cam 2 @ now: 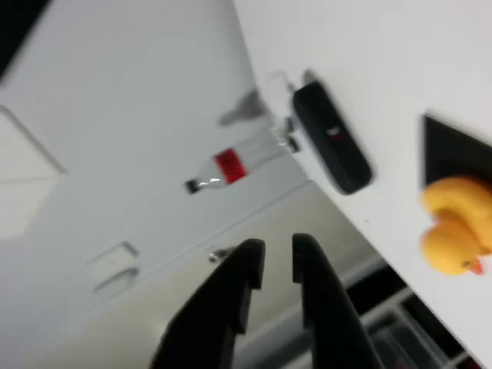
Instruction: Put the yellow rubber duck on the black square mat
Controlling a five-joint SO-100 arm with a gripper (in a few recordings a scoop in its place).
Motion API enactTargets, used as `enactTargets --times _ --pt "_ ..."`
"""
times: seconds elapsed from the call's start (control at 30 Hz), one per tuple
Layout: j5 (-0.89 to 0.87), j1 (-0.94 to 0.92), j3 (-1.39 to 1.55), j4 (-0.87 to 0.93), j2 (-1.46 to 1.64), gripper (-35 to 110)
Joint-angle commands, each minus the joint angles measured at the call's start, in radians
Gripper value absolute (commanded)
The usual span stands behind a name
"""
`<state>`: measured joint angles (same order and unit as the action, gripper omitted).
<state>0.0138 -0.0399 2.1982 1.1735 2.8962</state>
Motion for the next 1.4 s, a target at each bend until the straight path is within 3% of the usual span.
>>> enactTargets --times 0.0,0.2,1.37 --pt "0.006 -0.009 0.33 -0.092 0.129 4" --pt "0.006 -0.009 0.65 -0.187 0.373 4" --pt "0.008 -0.015 0.816 -0.186 0.466 4"
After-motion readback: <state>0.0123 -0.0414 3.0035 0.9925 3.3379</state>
